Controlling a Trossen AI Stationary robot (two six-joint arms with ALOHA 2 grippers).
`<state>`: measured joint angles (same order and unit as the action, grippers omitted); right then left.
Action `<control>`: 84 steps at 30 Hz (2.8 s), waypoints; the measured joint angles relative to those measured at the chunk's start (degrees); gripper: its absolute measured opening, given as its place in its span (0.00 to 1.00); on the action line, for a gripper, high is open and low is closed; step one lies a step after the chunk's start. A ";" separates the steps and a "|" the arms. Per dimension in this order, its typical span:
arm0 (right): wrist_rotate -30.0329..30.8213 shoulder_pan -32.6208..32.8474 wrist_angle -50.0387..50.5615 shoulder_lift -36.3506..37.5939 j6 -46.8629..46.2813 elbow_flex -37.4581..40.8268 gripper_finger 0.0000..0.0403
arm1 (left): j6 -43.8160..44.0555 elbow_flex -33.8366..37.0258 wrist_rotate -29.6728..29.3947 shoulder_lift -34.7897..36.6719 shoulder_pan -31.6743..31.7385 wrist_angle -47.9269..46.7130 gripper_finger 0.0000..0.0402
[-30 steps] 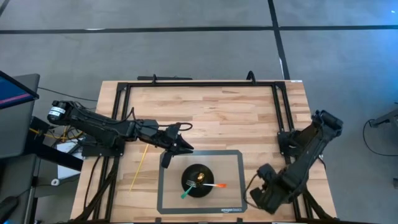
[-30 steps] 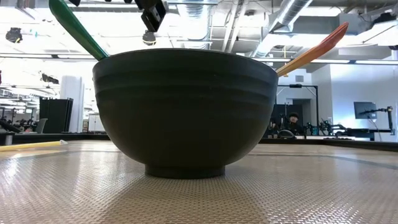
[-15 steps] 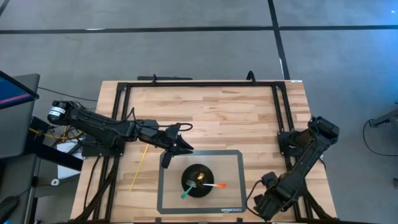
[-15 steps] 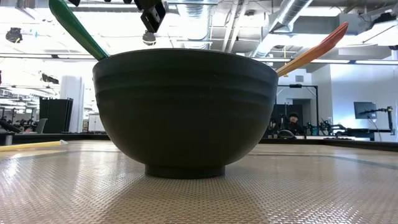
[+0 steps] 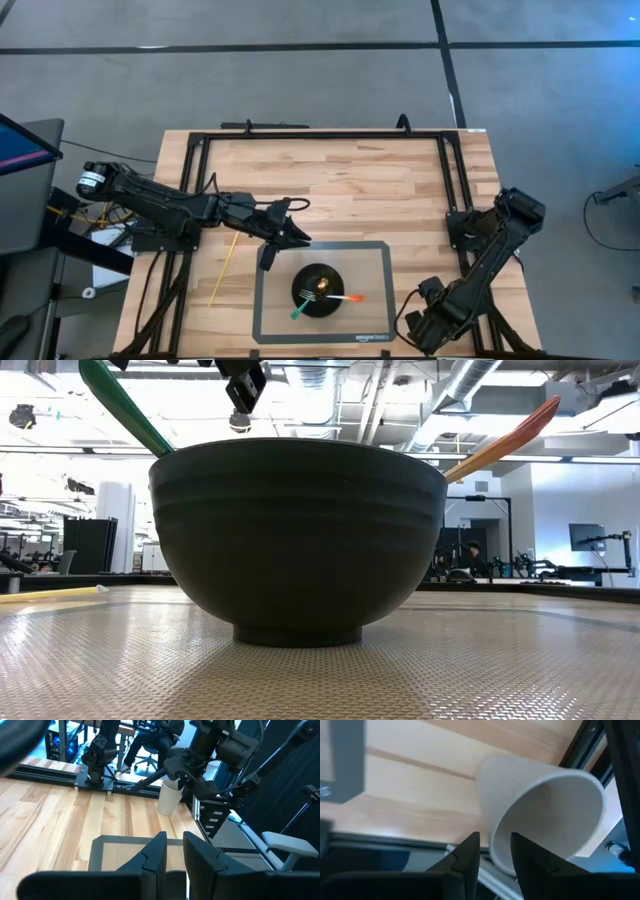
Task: Pick & Place Utensil
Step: Put the white cup on the transparent mat
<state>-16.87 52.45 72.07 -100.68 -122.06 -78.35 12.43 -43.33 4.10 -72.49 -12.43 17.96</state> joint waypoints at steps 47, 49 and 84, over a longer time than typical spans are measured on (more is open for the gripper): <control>21.30 -31.05 -5.43 0.06 68.07 -5.79 0.02 | -0.17 0.00 0.00 0.00 -0.10 -0.17 0.16; 20.68 -31.65 -5.44 0.06 68.57 -5.79 0.02 | -0.17 0.00 0.00 0.00 -0.39 -0.75 0.16; 19.81 -30.54 -10.19 0.04 65.42 0.26 0.18 | -0.17 0.00 -0.02 0.00 -0.66 -0.81 0.16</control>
<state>2.94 21.90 61.88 -100.64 -56.64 -78.09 12.25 -43.33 4.08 -72.49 -13.08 17.15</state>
